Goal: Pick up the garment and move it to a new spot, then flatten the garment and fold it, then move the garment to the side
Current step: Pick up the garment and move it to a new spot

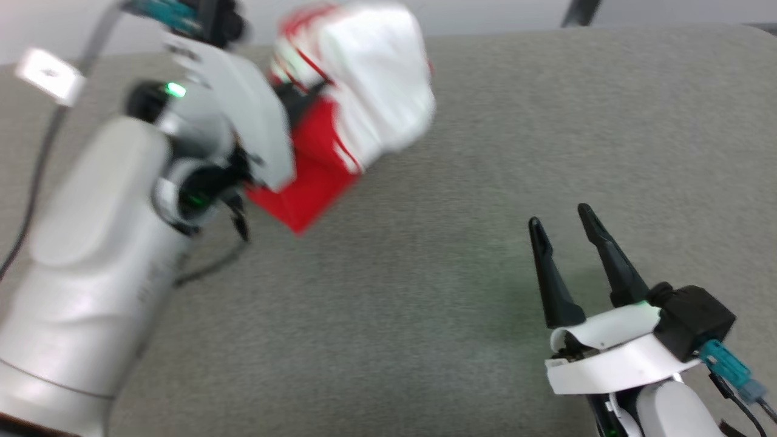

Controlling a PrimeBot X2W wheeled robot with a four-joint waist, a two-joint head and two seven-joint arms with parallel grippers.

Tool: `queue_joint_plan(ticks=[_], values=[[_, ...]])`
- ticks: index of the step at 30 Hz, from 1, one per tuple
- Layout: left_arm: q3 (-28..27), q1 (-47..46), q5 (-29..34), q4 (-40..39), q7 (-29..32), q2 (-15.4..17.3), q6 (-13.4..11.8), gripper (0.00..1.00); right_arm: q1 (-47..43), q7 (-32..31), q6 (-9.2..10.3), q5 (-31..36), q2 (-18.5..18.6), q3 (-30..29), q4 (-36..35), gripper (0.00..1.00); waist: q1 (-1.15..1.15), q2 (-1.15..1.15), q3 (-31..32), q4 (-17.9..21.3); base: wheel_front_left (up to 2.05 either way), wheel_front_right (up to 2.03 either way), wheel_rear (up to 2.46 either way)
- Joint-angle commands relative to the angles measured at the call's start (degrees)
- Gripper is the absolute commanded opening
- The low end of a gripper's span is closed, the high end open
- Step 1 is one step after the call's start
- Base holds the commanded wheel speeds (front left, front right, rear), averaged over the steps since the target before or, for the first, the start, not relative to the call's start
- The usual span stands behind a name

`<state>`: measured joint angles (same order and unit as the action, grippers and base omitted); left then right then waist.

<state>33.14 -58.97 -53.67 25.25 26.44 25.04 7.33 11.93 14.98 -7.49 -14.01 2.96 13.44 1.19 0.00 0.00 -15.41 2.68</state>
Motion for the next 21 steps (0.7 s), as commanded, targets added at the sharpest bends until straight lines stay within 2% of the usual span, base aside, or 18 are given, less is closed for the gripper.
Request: queue_joint_plan(ticks=[1,7,13,21], values=[[2.16,1.43,-1.18,-2.36,2.46,-0.74,0.22,0.00,-1.03,0.27,0.00,-1.06,-0.09,-0.98,-0.67,1.00,0.00,0.00,-1.18,3.68,0.00,0.00,0.00],[9.98,3.15,0.99,-4.56,7.06,-2.10,0.22,0.00,-1.35,0.27,0.00,-3.07,-0.12,-3.20,-1.98,1.00,0.00,0.00,-3.67,8.28,0.00,0.00,0.00],[16.51,2.24,2.38,0.25,9.80,-1.97,0.23,0.00,-0.26,0.27,0.00,-5.29,-0.13,-3.12,-2.74,1.00,0.00,0.00,-6.30,12.16,0.00,0.00,0.00],[22.27,0.18,3.44,9.25,7.52,-1.58,0.03,0.00,0.24,0.27,0.00,-7.35,-0.12,-2.41,-2.72,1.00,0.00,0.00,-7.27,14.98,0.00,0.00,0.00]])
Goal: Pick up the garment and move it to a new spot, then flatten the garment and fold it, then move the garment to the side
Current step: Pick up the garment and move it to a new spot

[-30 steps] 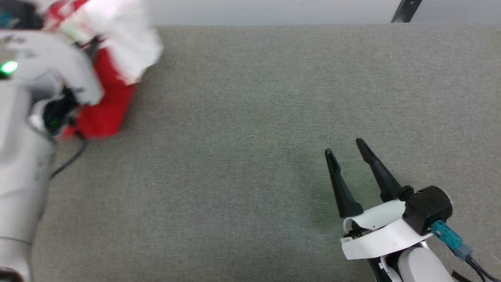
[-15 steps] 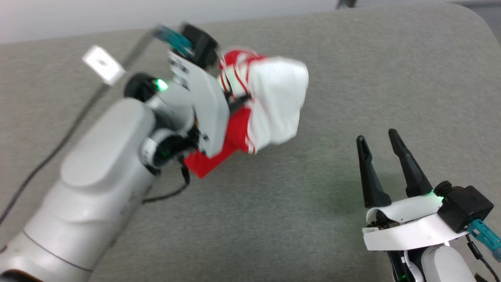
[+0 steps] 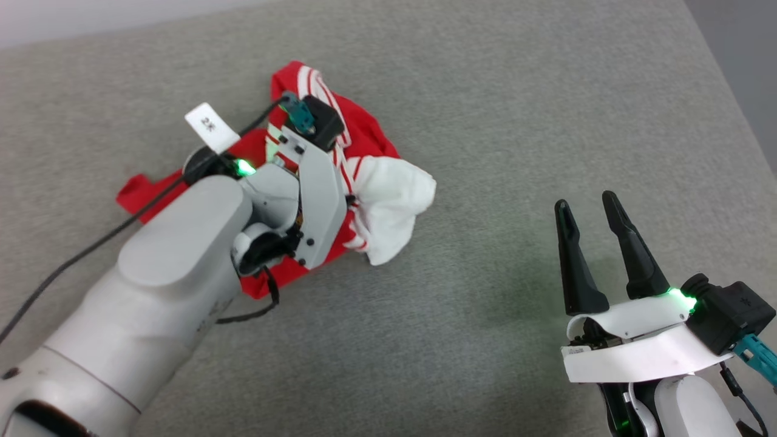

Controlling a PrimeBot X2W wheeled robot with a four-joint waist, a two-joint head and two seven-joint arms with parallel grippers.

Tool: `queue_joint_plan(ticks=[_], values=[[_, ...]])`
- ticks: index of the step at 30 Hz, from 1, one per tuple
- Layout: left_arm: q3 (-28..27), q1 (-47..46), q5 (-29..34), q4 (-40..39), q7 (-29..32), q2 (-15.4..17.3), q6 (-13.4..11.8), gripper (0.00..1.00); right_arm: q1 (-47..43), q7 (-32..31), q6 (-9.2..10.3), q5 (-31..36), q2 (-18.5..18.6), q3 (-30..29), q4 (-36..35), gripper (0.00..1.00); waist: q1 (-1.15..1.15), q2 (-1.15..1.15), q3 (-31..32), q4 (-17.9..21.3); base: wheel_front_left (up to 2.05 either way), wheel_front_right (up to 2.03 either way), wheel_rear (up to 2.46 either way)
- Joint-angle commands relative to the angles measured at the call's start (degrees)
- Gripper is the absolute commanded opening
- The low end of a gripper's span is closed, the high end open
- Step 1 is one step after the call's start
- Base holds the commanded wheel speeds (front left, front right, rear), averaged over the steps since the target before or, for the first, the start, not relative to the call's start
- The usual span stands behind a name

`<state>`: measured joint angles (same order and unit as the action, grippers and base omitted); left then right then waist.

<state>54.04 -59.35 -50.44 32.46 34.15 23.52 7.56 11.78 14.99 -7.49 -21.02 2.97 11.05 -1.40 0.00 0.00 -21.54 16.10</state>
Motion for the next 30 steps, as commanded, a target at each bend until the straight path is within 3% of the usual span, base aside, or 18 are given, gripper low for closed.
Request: queue_joint_plan(ticks=[1,2,3,5,11,19,24,30], values=[[2.15,0.56,0.26,2.90,-0.50,-0.04,-0.20,0.00,0.32,0.26,0.00,-0.50,-0.13,0.04,-0.11,1.00,0.00,0.00,-1.08,1.67,0.00,0.00,0.00],[2.85,0.67,0.05,3.79,-0.56,-0.03,-0.21,0.11,0.23,0.26,0.00,-0.58,-0.13,0.07,-0.05,1.00,0.00,0.00,-0.97,1.72,0.00,0.00,0.00],[3.56,0.74,-0.23,4.42,-0.74,-0.04,-0.21,0.31,0.13,0.26,0.00,-0.60,-0.13,0.05,0.03,1.00,0.00,0.00,-0.82,1.72,0.00,0.00,0.00],[4.32,0.66,-1.04,5.43,-1.53,-0.14,-0.24,1.00,-0.18,0.26,0.00,-0.55,-0.12,-0.09,0.22,1.00,0.00,0.00,-0.27,1.51,0.00,0.00,0.00],[4.83,0.28,-3.18,6.90,-4.75,0.13,-0.25,1.00,-0.99,0.20,0.00,1.28,-0.12,0.55,1.18,1.00,0.00,0.00,2.02,-0.23,0.00,0.00,0.00],[2.13,1.79,-8.35,4.48,-14.70,0.16,-0.17,1.00,-2.78,0.20,0.00,5.72,-0.10,0.26,3.81,1.00,0.00,0.00,7.59,-5.40,0.00,0.00,0.00],[0.87,7.27,-12.41,-0.78,-21.65,3.53,-0.17,1.00,-4.75,0.20,0.00,7.87,-0.09,-0.12,5.75,1.00,0.00,0.00,10.98,-8.91,0.00,0.00,0.00],[-0.48,17.43,-12.54,-3.52,-33.74,6.44,-0.39,1.00,-7.29,0.19,0.00,10.18,0.28,-1.28,7.89,1.00,0.00,0.00,14.02,-12.25,0.00,0.00,0.00]])
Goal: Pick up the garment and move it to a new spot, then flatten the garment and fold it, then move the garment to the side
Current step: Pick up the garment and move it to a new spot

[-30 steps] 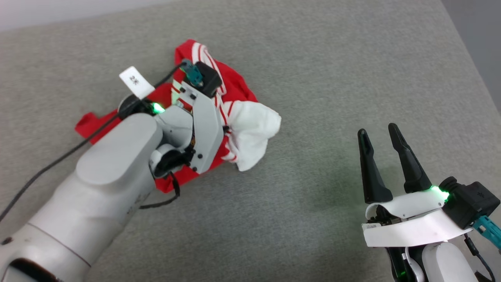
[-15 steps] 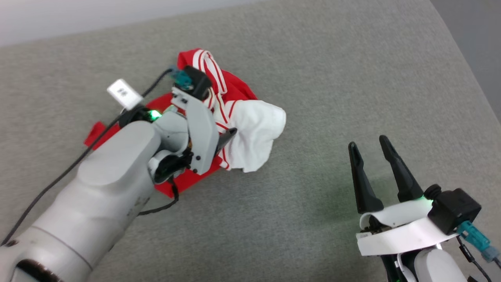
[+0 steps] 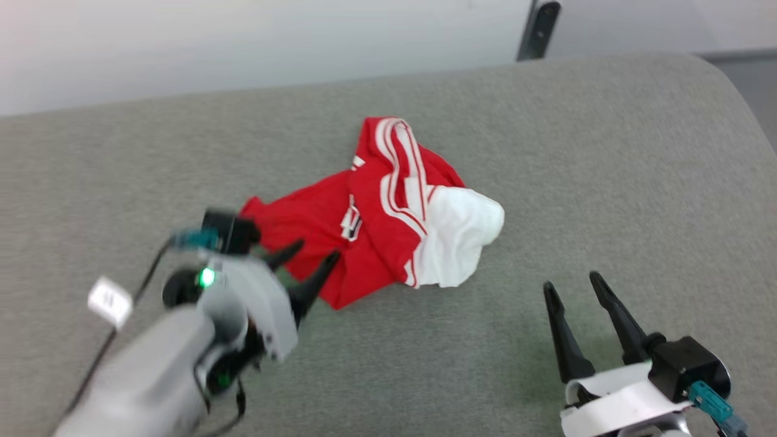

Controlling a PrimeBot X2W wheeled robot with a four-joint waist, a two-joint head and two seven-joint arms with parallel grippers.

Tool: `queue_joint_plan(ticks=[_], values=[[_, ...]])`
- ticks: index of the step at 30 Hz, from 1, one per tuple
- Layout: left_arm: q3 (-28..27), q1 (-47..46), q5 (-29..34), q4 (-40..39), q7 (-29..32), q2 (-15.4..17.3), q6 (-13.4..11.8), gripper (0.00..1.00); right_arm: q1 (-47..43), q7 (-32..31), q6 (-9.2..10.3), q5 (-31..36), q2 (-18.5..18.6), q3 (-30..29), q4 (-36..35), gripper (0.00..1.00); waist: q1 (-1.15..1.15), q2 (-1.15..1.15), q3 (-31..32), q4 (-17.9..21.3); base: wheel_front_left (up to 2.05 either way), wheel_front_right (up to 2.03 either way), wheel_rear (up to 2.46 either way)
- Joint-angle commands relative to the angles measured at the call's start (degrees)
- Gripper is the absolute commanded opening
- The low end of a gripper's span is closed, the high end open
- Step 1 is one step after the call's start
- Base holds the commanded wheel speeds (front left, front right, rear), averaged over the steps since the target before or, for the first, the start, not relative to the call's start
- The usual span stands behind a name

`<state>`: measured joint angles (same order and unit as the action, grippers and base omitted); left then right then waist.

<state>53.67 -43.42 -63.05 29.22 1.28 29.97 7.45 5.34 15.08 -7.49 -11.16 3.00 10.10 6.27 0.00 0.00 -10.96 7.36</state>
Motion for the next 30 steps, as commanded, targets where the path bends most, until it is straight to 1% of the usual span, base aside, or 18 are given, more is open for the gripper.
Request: queue_joint_plan(ticks=[1,5,7,10,13,17,20,21,22,25,30], values=[[-0.32,3.36,0.23,-0.53,-3.02,0.43,-0.40,1.00,-1.26,0.11,0.00,0.45,0.53,-0.66,0.42,1.00,0.00,0.00,3.91,-3.98,0.00,0.00,0.00],[-2.44,11.55,-1.45,-1.83,-11.44,0.71,-2.40,1.00,-3.65,0.11,0.00,0.83,1.78,-2.48,0.79,1.00,0.00,0.00,5.41,-5.79,0.00,0.00,0.00],[-3.98,15.43,-2.63,-2.90,-14.12,0.88,-3.58,1.00,-4.89,-0.05,0.00,1.03,2.44,-3.48,0.68,1.00,0.00,0.00,5.96,-6.61,0.00,0.00,0.00],[-7.93,21.09,-4.02,-5.54,-16.06,1.37,-5.29,1.00,-6.74,-0.77,0.00,0.59,3.29,-5.11,-0.14,1.00,0.00,0.00,6.46,-7.74,0.00,0.00,0.00],[-13.11,25.90,-1.75,-9.52,-16.51,1.74,-7.52,1.00,-8.60,-1.45,0.00,0.12,4.03,-6.97,-1.17,1.00,0.00,0.00,6.84,-8.97,0.00,0.00,0.00],[-21.52,33.16,4.95,-15.47,-16.40,1.45,-10.04,1.00,-10.34,-2.80,0.00,-0.39,4.82,-8.89,-2.92,1.00,0.00,0.00,7.21,-10.06,0.00,0.00,0.00],[-27.49,37.91,10.68,-19.48,-16.41,0.08,-11.30,1.00,-11.04,-3.76,0.00,-0.72,5.14,-10.07,-4.00,1.00,0.00,0.00,7.31,-10.37,0.00,0.00,0.00],[-29.53,39.65,11.93,-20.61,-16.42,-0.89,-11.45,1.00,-11.05,-3.99,0.00,-0.89,5.09,-10.47,-4.31,1.00,0.00,0.00,7.36,-10.37,0.00,0.00,0.00],[-31.30,41.35,13.56,-21.63,-16.42,-1.73,-11.00,1.00,-10.99,-4.36,0.00,-0.95,5.12,-10.64,-4.59,1.00,0.00,0.00,7.42,-10.26,0.00,0.00,0.00],[-35.36,44.91,20.03,-23.89,-16.42,-3.78,-10.42,1.00,-10.43,-4.98,0.00,-1.26,5.11,-10.81,-5.15,1.00,0.00,0.00,7.56,-9.99,0.00,0.00,0.00],[-39.68,47.63,32.20,-25.62,-16.43,-7.02,-10.55,1.00,-9.61,-5.40,0.00,-1.51,5.15,-10.53,-6.12,1.00,0.00,0.00,8.01,-9.99,0.00,0.00,0.00]])
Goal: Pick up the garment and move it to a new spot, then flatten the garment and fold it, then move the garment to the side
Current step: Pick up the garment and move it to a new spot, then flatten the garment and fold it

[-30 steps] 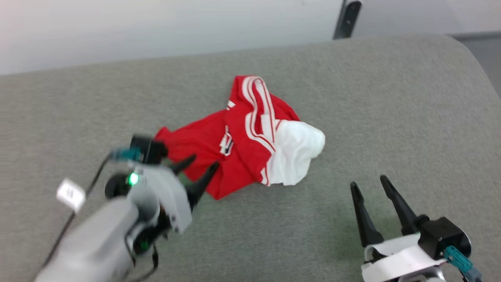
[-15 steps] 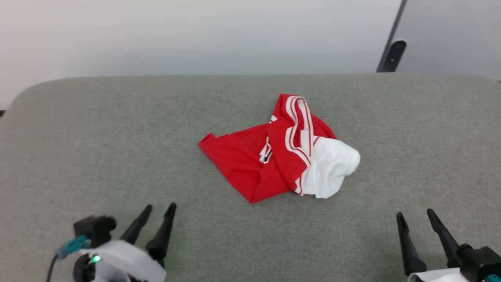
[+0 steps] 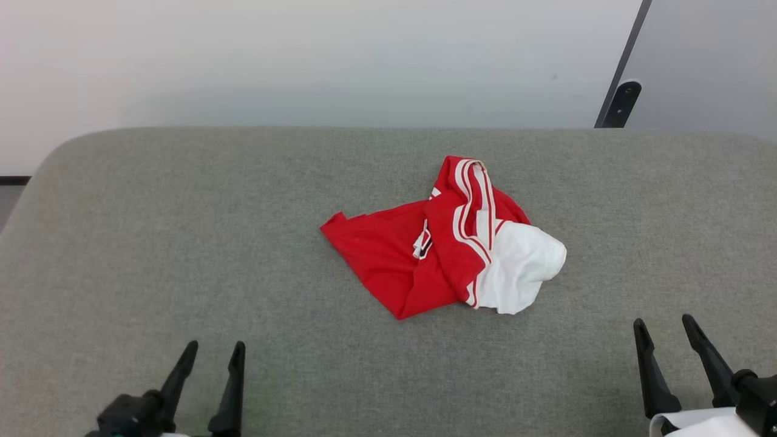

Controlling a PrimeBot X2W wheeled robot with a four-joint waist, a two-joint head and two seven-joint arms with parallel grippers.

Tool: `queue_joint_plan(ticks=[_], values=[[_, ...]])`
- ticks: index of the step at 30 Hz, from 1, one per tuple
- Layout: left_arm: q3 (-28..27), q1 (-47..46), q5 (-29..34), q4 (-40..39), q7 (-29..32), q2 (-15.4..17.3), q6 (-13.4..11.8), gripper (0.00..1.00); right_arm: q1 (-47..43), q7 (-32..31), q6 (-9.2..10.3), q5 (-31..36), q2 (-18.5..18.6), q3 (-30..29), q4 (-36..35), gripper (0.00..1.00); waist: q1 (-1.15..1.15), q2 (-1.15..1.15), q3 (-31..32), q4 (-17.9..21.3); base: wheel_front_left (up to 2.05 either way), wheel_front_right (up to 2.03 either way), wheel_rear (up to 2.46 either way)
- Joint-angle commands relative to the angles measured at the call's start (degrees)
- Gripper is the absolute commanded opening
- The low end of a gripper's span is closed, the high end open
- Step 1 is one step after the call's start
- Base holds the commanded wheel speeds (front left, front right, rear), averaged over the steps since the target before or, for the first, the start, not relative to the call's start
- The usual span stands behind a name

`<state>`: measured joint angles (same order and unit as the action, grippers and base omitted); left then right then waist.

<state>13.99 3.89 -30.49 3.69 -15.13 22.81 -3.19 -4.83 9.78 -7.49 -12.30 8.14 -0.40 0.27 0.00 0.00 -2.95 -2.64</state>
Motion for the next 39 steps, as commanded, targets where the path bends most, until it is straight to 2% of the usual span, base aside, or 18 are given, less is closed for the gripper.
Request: queue_joint_plan(ticks=[1,5,12,22,31,35,39], values=[[-0.77,0.37,1.90,-0.48,-0.02,-0.35,-0.04,1.00,0.68,-0.16,0.00,-0.38,0.07,-0.01,-0.34,1.00,0.00,0.00,0.07,0.04,0.00,0.00,0.00],[-2.67,1.37,9.68,-1.89,-0.02,-2.34,0.28,1.00,0.82,-0.19,0.00,-0.64,0.00,-0.30,-1.23,1.00,0.00,0.00,0.40,0.20,0.00,0.00,0.00],[-5.75,4.04,15.49,-2.87,-0.02,-6.19,1.85,1.00,-0.65,-0.64,0.00,-0.85,-0.67,-0.50,-1.19,1.00,0.00,0.00,0.75,0.46,0.00,0.00,0.00],[-9.02,5.44,18.45,-1.89,-0.02,-10.22,5.18,1.00,-0.97,-0.34,0.00,-0.23,-0.93,-0.17,-0.54,1.00,0.00,0.00,0.53,0.17,0.00,0.00,0.00],[-10.79,5.30,20.05,-1.93,-0.02,-12.67,7.00,1.00,-0.45,-0.87,0.00,-0.47,-0.94,0.13,0.02,1.00,0.00,0.00,0.05,-0.14,0.00,0.00,0.00],[-11.16,5.05,20.61,-1.86,-0.02,-13.84,7.59,1.00,1.05,-3.54,0.00,-0.10,0.13,1.27,1.24,1.00,0.00,0.00,-0.70,-0.68,0.00,0.00,0.00],[-11.11,3.72,20.95,-1.83,-0.02,-14.98,8.23,1.00,4.85,-9.98,0.00,0.14,2.28,3.38,2.67,1.00,0.00,0.00,-2.22,-1.90,0.00,0.00,0.00]])
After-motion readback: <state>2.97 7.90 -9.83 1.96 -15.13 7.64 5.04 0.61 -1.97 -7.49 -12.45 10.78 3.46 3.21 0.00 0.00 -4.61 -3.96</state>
